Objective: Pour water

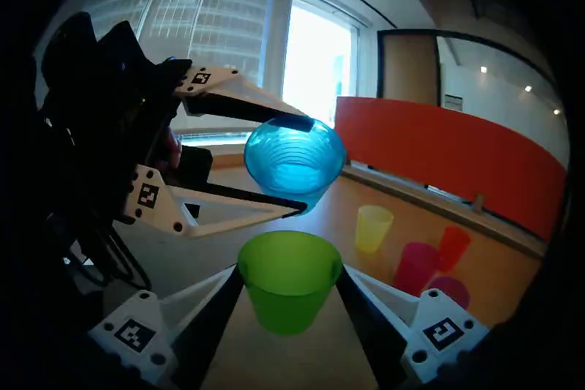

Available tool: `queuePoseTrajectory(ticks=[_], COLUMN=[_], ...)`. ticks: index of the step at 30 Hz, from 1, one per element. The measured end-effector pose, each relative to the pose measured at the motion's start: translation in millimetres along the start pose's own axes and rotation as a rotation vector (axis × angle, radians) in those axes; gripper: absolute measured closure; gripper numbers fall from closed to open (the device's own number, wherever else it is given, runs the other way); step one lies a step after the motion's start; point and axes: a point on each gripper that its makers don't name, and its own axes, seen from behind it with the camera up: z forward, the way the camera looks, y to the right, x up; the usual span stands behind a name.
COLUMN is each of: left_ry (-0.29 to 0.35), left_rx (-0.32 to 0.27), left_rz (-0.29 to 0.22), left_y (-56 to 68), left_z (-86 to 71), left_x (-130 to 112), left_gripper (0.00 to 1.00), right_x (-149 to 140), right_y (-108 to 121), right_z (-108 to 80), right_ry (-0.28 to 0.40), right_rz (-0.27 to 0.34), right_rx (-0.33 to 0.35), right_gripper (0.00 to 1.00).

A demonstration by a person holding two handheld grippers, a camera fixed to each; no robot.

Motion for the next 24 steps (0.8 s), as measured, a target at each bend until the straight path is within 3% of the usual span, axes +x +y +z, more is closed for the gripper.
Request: queuePoseTrajectory(ticks=[24], left_ry=[0.001], left_rx=[0.017], left_rz=[0.068], left_y=[-0.1], left_z=[6.4], left_x=[-4.1], left_gripper=[0.12], right_x=[-1.0], right_y=[5.2], right_z=[1.6], right_ry=[-0.002], right_rz=[-0.002], right_rx=[-0.006], right_gripper=[0.08])
